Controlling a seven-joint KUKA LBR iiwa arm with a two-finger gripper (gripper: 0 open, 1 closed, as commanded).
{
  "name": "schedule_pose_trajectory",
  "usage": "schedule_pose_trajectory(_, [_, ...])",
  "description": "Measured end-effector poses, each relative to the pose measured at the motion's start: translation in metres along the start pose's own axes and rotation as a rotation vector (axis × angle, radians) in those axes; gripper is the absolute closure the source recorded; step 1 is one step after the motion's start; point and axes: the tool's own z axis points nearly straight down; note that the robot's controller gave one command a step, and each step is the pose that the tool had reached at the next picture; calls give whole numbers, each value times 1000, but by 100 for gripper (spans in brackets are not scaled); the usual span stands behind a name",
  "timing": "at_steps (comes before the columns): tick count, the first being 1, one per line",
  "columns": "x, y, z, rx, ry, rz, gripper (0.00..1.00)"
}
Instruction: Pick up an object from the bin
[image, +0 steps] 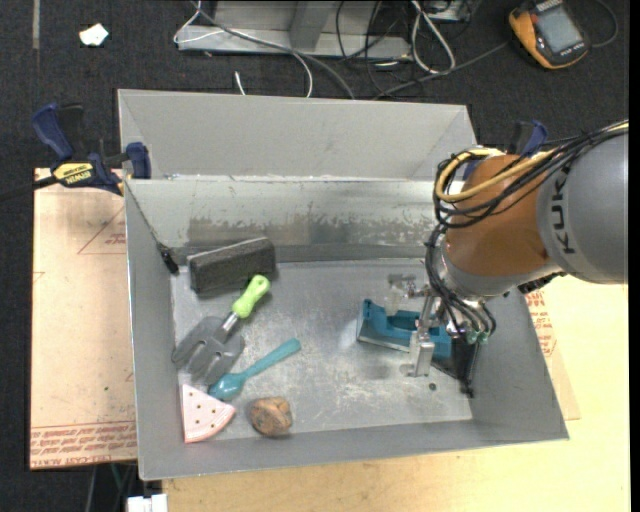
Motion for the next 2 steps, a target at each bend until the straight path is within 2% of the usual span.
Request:
schedule_pose_trajectory(1, [-31,-14,-11,-1,-11,22,0])
schedule_pose_trajectory(2, [-16,-14,35,-1,-2,123,0])
